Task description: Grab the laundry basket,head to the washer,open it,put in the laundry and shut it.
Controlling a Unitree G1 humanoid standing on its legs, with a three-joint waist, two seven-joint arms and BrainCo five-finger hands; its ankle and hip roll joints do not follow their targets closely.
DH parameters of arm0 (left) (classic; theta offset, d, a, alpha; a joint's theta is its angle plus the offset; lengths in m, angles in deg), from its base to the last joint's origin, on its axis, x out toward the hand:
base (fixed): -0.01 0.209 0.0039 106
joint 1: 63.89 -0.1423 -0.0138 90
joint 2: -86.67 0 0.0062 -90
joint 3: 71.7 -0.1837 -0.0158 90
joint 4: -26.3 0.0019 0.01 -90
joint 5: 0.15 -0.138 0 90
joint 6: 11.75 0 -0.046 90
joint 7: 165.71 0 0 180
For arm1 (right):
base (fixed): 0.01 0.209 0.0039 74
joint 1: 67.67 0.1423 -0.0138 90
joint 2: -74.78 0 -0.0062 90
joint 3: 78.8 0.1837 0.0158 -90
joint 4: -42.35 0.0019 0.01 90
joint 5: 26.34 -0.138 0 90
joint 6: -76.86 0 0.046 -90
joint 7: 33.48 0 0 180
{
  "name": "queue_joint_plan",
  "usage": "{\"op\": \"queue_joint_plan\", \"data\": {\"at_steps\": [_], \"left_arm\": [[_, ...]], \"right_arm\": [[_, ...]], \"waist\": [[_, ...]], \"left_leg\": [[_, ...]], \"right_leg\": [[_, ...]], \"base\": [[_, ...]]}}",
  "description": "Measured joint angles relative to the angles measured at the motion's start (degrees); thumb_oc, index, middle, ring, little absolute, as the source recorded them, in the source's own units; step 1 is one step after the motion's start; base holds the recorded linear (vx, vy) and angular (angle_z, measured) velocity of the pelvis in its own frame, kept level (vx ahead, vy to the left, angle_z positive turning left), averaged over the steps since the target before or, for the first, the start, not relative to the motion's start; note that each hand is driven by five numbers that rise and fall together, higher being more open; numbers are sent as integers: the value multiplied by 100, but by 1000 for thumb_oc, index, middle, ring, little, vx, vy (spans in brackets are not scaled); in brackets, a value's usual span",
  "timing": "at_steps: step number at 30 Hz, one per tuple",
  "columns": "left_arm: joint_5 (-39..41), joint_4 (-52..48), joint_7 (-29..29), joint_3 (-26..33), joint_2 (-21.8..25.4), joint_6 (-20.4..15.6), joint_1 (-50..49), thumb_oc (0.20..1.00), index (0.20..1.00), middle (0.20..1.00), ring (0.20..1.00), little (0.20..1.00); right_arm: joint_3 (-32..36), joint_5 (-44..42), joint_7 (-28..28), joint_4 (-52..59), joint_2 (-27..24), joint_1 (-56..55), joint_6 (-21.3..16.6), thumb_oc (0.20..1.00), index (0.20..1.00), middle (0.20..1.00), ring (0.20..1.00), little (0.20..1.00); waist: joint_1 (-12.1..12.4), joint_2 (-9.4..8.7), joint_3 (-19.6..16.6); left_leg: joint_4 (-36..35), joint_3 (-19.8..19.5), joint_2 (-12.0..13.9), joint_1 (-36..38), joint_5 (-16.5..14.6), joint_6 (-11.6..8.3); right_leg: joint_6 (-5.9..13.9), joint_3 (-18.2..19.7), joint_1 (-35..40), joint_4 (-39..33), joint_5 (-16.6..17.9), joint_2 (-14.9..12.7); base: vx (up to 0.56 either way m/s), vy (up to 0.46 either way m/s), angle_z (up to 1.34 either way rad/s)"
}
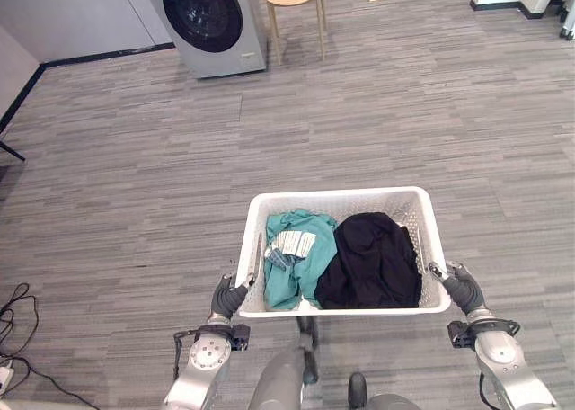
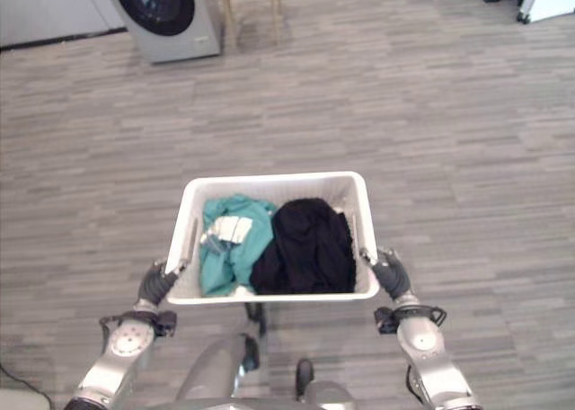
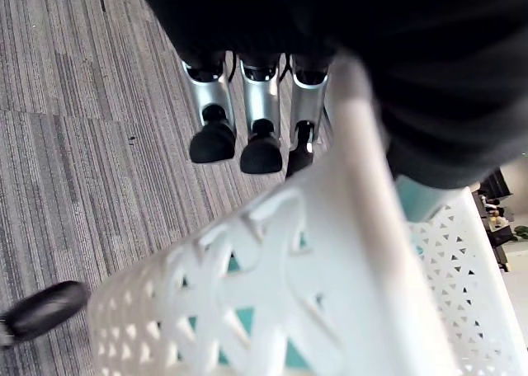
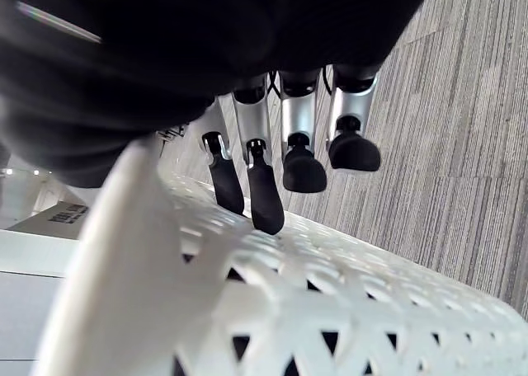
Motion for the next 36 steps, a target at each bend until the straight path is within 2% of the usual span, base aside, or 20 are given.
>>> {"op": "queue_joint_plan", "data": {"at_steps": [3,4,6,7,9,12,14,16,17,18,22,24,26,27,29,30,32,34,35,36], "left_arm": [[-11,-29,16,84,-3,-2,-322,200,200,200,200,200],[-10,-9,27,116,16,12,-271,200,200,200,200,200],[-14,-17,72,100,135,15,-114,200,200,200,200,200],[-14,-18,75,64,208,15,-102,200,200,200,200,200],[-13,-33,75,73,359,11,64,200,200,200,200,200],[-14,-20,75,66,519,8,492,200,200,200,200,200],[-10,-20,74,66,519,0,519,200,200,200,200,200],[-7,-22,69,57,526,-13,488,200,200,200,200,200],[-5,-22,68,61,488,-14,438,200,200,200,200,200],[-6,-22,68,53,457,-21,381,200,200,200,200,200],[-12,246,82,127,242,-12,116,200,200,200,200,200],[-16,269,95,47,185,4,-6,200,200,200,200,200],[-18,248,93,41,39,4,-62,200,200,200,200,200],[-15,220,88,54,-87,-2,-177,200,200,200,200,200],[-11,206,74,85,-118,-4,-183,200,200,200,200,200],[-8,14,73,123,63,-8,-138,200,200,200,200,200],[-6,-17,69,106,81,-7,15,200,200,200,200,200],[-12,52,72,7,9,-5,210,200,200,200,200,200],[-16,38,74,-22,16,-8,217,200,200,200,200,200],[-15,36,75,-11,16,-8,207,200,200,200,200,200]], "right_arm": [[-171,12,-71,55,-40,-50,2,200,200,200,200,200],[-173,63,-89,75,19,-70,13,200,200,200,200,200],[-134,65,-86,96,74,-92,51,200,200,200,200,200],[-137,65,-90,135,98,-114,51,200,200,200,200,200],[-129,69,-76,285,216,-156,50,200,200,200,200,200],[-38,70,-67,305,292,20,50,200,200,200,200,200],[-2,70,-89,343,284,66,48,200,200,200,200,200],[26,70,-91,347,270,83,47,200,200,200,200,200],[0,68,-103,350,217,67,47,200,200,200,200,200],[-25,68,-120,355,140,53,45,200,200,200,200,200],[-175,67,-224,113,111,-54,77,200,200,200,200,200],[-164,67,-229,38,107,-189,82,200,200,200,200,200],[-107,64,-230,-2,40,-222,75,200,200,200,200,200],[-109,59,-236,3,-80,-123,60,200,200,200,200,200],[-126,58,-246,28,-156,-49,56,200,200,200,200,200],[-131,53,-223,56,-93,25,-4,200,200,200,200,200],[-83,47,-215,52,-61,143,-33,200,200,200,200,200],[199,14,-198,19,44,19,-33,200,200,200,200,200],[238,-4,-192,71,100,9,-43,200,200,200,200,200],[241,-4,-192,130,72,7,-53,200,200,200,200,200]], "waist": [[180,-28,-55],[140,-172,-54],[46,-309,-83],[79,-361,-102],[63,-515,-218],[52,-455,-191],[17,-350,-138],[-76,-327,-140],[-133,-262,-129],[-140,-179,-148],[-225,-41,-58],[-427,-36,-51],[-409,-65,-81],[-331,75,-156],[-236,178,-219],[-231,3,-236],[-262,-60,-219],[-180,-197,-141],[-104,-353,-128],[-113,-364,-125]], "left_leg": [[243,52,-83,344,-107,129],[337,26,-241,412,197,439],[367,201,-357,752,288,593],[319,231,-430,956,361,864],[132,170,-630,1255,183,900],[-359,-196,-725,1870,135,847],[-541,-343,-705,2169,68,742],[-533,-223,-683,2290,31,668],[-527,-204,-668,2366,-130,501],[-549,-134,-595,2448,-455,410],[-494,-572,-809,3077,-873,413],[-279,-936,-873,3611,-912,355],[347,-853,-886,3637,-972,218],[1375,-712,-664,3335,-949,79],[2587,-554,-275,2958,-953,-172],[2880,-446,247,2634,-1112,-400],[3067,-410,542,2206,-968,-415],[3263,-439,434,1721,-1271,-172],[2574,-247,232,1271,-1233,-86],[1984,-75,197,945,-1080,-71]], "right_leg": [[58,302,449,44,-388,-94],[156,398,564,219,-643,-216],[341,410,303,1294,-758,-518],[482,406,146,1874,-855,-631],[602,377,-267,2597,-928,-807],[682,133,-1537,3945,-1265,-773],[544,-1,-2113,3786,-1371,-650],[574,-147,-2729,3317,-1289,-581],[564,-252,-3007,3030,-1185,-542],[545,-418,-3161,2757,-1008,-479],[533,-756,-3640,740,349,-450],[-71,-517,-3117,697,894,-366],[-335,-375,-2874,799,1531,-487],[-502,-402,-2607,828,1555,-390],[-484,-456,-2294,804,1385,-229],[-676,-409,-1843,717,1055,-133],[-790,-352,-1533,711,636,-113],[-676,-184,-1206,620,459,-206],[-587,-163,-988,431,448,-352],[-489,-226,-867,303,403,-361]], "base": [[441,137,-79],[512,212,-67],[346,157,-42],[187,66,-50],[251,76,-35],[328,50,-1],[200,-11,20],[223,-56,49],[390,-90,50],[460,-97,22],[510,-232,50],[498,-305,119],[346,-257,47],[349,-266,21],[282,-217,16],[554,-309,15],[534,-222,22],[337,-47,14],[289,-18,-17],[286,0,-13]]}}
